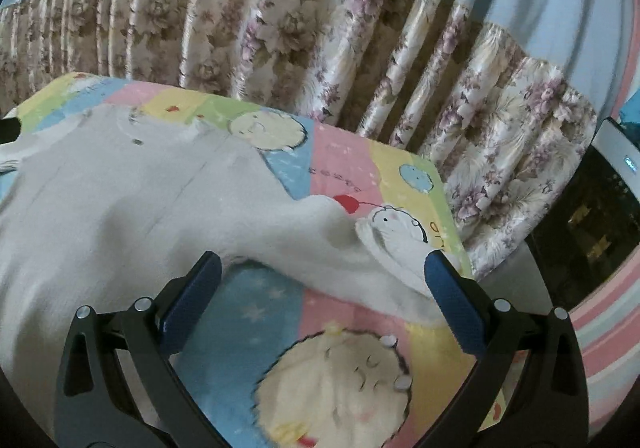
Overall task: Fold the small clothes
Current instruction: 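Grasp the cuff of the sleeve nearest the right gripper with the right gripper, then fold the held sleeve across the sweater body and open the right gripper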
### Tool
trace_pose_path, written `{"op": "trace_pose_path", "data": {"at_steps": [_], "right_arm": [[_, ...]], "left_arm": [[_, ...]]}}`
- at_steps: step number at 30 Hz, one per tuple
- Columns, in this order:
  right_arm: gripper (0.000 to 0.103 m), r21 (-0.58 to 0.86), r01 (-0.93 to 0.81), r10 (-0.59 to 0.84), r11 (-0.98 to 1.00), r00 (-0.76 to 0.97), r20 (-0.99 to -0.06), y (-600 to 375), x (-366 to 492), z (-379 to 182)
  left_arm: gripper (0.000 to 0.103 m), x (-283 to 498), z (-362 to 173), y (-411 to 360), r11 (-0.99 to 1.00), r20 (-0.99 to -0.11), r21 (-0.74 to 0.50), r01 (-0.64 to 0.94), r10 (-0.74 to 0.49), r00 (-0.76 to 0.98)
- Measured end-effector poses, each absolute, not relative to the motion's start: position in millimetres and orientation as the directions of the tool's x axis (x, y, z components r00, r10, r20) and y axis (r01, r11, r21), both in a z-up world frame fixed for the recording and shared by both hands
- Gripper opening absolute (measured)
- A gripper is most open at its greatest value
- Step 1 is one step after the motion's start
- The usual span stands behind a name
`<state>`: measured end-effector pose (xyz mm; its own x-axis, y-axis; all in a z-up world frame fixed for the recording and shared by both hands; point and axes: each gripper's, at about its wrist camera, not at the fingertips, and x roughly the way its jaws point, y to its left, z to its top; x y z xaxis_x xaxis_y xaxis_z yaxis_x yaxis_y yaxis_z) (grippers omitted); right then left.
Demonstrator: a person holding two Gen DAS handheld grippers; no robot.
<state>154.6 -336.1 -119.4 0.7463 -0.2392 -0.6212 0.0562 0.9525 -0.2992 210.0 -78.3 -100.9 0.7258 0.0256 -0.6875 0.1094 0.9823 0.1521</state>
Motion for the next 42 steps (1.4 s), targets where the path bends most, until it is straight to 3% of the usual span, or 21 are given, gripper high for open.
{"op": "trace_pose_path", "data": {"at_steps": [4, 10, 14, 21, 26, 32, 37, 42], "right_arm": [[0.1, -0.28, 0.055, -0.229, 0.958, 0.735, -0.639, -365, 182, -132], [0.096, -0.28, 0.022, -0.21, 0.96, 0.719, -0.663, -392, 217, -150], [0.076, -0.304, -0.006, -0.215, 0.953, 0.693, -0.688, -406, 233, -160], [0.032, -0.277, -0.022, -0.207, 0.961, 0.607, -0.767, -425, 246, -191], [0.013, -0.219, 0.015, -0.184, 0.976, 0.6, -0.779, -434, 245, -197], [0.012, -0.014, 0.079, -0.065, 0.997, 0.7, -0.712, -426, 222, -165], [0.012, 0.248, -0.061, 0.205, 0.967, 0.764, -0.612, -357, 214, -137], [0.012, 0.373, -0.201, 0.401, 0.906, 0.693, -0.599, -274, 242, -148]], "left_arm": [[0.101, 246, -120, -95, 0.977, -0.745, 0.139, 0.16, -0.004, 0.667], [0.101, 280, -137, -115, 0.974, -0.749, 0.136, 0.18, -0.018, 0.662], [0.101, 296, -147, -120, 0.975, -0.76, 0.118, 0.186, -0.032, 0.649], [0.101, 311, -159, -133, 0.971, -0.766, 0.118, 0.209, -0.045, 0.642], [0.101, 319, -168, -134, 0.975, -0.777, 0.108, 0.193, -0.039, 0.628], [0.101, 323, -181, -126, 0.975, -0.781, 0.127, 0.183, -0.016, 0.625], [0.101, 326, -188, -112, 0.978, -0.793, 0.095, 0.184, -0.037, 0.608], [0.101, 319, -181, -80, 0.987, -0.782, 0.094, 0.131, -0.009, 0.623]]}}
